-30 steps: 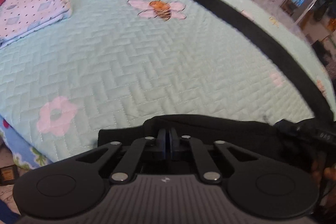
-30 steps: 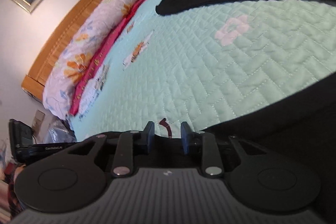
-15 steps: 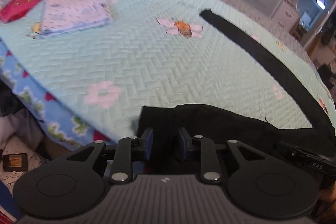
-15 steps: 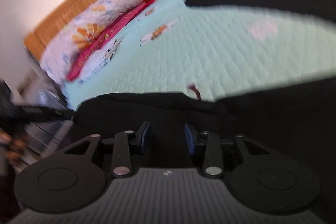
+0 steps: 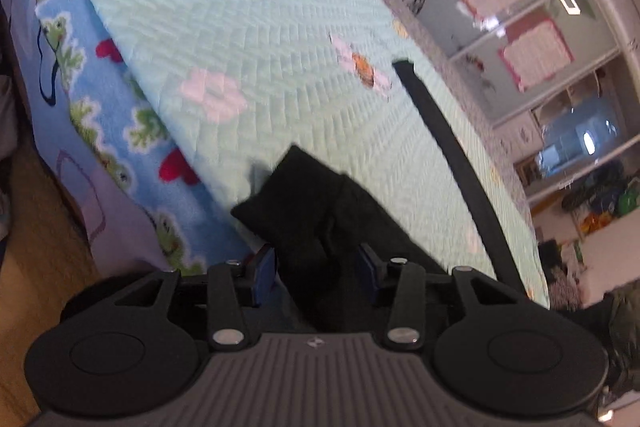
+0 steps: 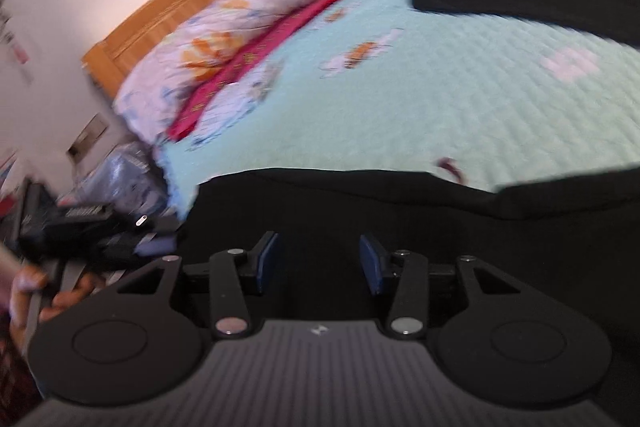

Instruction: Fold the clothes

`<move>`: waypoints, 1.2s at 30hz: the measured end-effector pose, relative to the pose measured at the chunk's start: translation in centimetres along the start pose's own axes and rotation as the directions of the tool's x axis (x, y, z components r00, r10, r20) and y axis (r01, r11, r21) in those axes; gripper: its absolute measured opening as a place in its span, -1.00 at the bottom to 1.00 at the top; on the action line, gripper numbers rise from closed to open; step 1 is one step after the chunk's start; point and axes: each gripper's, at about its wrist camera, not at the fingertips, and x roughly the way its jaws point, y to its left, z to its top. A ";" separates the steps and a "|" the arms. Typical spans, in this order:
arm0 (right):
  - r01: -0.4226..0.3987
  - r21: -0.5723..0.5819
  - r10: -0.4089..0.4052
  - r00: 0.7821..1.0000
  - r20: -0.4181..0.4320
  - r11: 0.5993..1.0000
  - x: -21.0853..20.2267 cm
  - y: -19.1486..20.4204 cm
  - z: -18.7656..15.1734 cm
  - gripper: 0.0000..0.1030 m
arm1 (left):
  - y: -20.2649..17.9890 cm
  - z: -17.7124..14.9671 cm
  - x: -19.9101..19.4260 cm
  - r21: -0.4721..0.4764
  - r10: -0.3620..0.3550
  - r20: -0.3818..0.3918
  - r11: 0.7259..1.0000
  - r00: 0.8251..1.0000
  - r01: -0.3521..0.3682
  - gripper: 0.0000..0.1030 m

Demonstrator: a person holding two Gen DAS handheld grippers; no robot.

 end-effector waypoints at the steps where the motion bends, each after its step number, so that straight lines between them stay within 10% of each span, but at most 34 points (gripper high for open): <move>1: -0.013 -0.028 0.013 1.000 -0.003 1.000 0.4 0.8 0.1 -0.09 | -0.1 0.2 -0.1 0.002 -0.007 0.007 1.000 1.000 0.007 -0.13; 15: -0.006 -0.212 -0.015 0.995 -0.097 0.977 11.3 8.5 0.2 -0.09 | -5.4 2.0 0.3 0.223 -0.070 0.044 0.973 0.997 0.058 -0.12; 21: 0.055 -0.472 -0.096 0.993 -0.064 0.880 11.8 11.1 -1.7 0.01 | -9.2 1.4 -1.0 0.382 -0.033 0.108 0.924 0.994 -0.010 -0.12; 25: -0.018 -0.309 0.003 0.999 -0.049 0.951 9.7 8.7 -1.1 0.05 | -10.8 0.4 0.4 0.445 -0.003 0.027 0.895 1.000 -0.010 -0.07; 31: 0.089 -0.194 -0.083 0.996 0.037 0.977 2.0 4.2 -1.3 0.06 | -9.5 -2.4 7.2 0.614 0.314 0.014 0.746 0.949 -0.256 -0.16; 36: 0.234 -0.117 -0.220 0.968 0.123 0.965 -5.2 -0.3 -2.3 0.12 | -9.4 -4.6 8.8 0.689 0.375 0.099 0.643 0.922 -0.335 -0.13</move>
